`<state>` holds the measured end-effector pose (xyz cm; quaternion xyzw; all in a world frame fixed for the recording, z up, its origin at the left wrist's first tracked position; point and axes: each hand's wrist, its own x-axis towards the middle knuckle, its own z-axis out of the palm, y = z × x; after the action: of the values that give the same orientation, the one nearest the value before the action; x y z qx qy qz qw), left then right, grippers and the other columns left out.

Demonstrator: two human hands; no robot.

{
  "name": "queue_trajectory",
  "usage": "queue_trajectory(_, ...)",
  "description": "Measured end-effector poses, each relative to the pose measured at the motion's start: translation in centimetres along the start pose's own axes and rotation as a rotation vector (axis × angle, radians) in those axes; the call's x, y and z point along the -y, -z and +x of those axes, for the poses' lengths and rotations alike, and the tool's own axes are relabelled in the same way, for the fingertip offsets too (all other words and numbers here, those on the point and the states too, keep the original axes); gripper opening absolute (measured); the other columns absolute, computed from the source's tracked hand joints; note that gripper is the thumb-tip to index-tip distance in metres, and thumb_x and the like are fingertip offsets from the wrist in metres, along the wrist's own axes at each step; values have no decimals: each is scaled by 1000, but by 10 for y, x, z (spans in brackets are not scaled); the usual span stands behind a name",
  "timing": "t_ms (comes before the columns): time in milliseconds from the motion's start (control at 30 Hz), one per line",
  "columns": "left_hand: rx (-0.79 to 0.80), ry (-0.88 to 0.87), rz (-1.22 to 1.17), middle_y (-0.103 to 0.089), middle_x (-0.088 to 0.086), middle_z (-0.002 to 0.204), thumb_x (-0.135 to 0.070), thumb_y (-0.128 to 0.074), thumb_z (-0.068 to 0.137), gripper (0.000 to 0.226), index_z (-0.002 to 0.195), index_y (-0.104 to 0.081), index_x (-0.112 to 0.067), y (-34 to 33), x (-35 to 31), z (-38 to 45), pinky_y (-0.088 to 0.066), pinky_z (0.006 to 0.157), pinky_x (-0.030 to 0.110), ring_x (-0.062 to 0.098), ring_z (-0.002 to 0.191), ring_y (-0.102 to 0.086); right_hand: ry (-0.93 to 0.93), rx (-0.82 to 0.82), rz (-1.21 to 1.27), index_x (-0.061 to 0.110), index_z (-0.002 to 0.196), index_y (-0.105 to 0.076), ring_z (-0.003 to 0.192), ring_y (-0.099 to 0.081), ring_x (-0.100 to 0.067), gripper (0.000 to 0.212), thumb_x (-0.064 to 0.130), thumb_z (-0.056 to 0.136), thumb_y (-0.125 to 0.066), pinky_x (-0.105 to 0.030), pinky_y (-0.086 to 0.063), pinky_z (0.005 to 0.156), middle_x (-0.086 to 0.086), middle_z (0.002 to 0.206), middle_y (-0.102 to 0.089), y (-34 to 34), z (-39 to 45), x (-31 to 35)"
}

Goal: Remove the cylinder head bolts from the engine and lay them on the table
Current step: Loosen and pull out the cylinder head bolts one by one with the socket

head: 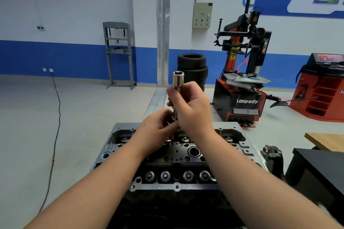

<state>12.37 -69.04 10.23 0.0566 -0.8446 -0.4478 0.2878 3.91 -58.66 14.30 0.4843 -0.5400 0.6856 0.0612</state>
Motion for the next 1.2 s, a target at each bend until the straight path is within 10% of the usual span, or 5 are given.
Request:
queue_trajectory(200,78,52,-123,-75,-5,107,-47,-50,102,27,122,-66,-40,0,-2,-5,-56,95,45,17,102,-71,101,22,-147,21,101,-61,83,-68,-7,19,33,103,-46,-28,-56,73,12,85,-69,0,-3,-3)
queue_trajectory(400,21,18,-133,-77,-5,105,-49,-69,94,26,118,-65,-42,0,-4,-2,-61,86,53,21,94,-75,99,-37,-284,25,90,-53,69,-60,-10,26,39,87,-74,-30,-52,64,10,76,-59,2,-7,-9)
queue_trajectory(667,71,18,-178,-75,-8,92,-49,-55,100,22,110,-72,-40,1,-2,-5,-53,77,30,7,83,-69,107,44,-280,11,101,-66,81,-68,-18,42,45,98,-42,-47,-55,71,-3,86,-71,3,-11,-9)
queue_trajectory(867,12,-14,-178,-77,-8,106,-61,-71,83,26,109,-66,-59,0,-2,0,-63,86,50,18,95,-76,104,-14,-327,30,86,-55,70,-65,-8,21,44,88,-70,-34,-56,64,11,76,-65,4,-10,-9)
queue_trajectory(1200,-12,-12,-206,-78,-4,102,-41,-67,99,13,108,-71,-49,0,-4,-4,-64,84,37,14,95,-76,117,77,-334,21,101,-61,81,-64,-6,23,42,94,-61,-27,-53,71,11,86,-66,6,-13,-6)
